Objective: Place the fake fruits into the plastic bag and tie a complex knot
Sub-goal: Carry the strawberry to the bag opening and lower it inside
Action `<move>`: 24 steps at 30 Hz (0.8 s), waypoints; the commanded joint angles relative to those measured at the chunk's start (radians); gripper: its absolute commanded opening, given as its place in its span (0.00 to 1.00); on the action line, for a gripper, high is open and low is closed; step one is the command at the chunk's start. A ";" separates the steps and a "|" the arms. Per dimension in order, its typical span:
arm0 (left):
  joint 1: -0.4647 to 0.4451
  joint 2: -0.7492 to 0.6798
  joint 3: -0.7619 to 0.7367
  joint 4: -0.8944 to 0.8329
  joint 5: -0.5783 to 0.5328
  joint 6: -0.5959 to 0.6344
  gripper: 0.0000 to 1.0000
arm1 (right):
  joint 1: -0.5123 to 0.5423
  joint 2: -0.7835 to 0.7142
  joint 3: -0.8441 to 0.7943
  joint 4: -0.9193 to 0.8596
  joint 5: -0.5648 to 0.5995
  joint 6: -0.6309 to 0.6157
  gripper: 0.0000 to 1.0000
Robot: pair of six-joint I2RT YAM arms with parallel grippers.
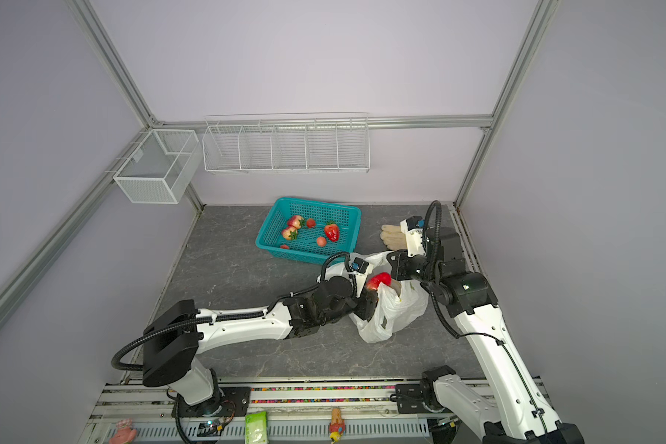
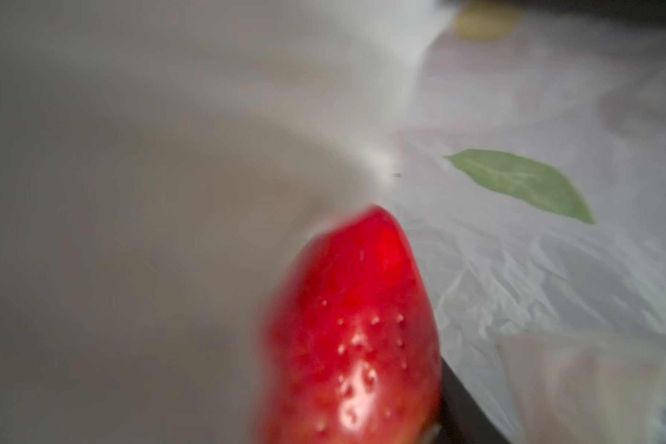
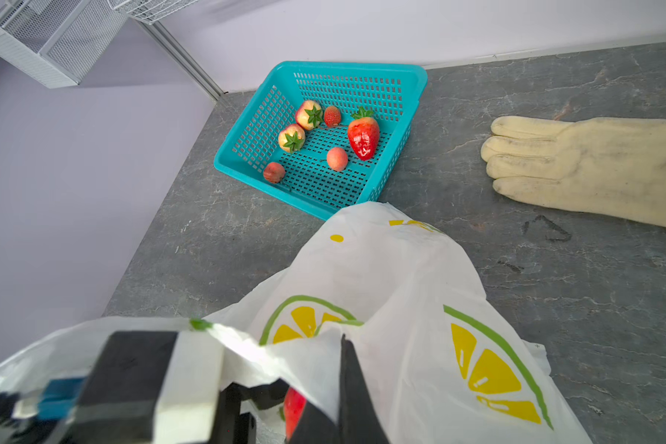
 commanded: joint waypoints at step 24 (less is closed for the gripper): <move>0.130 0.095 0.037 -0.006 -0.167 -0.046 0.87 | -0.003 0.024 -0.063 0.034 0.097 -0.036 0.06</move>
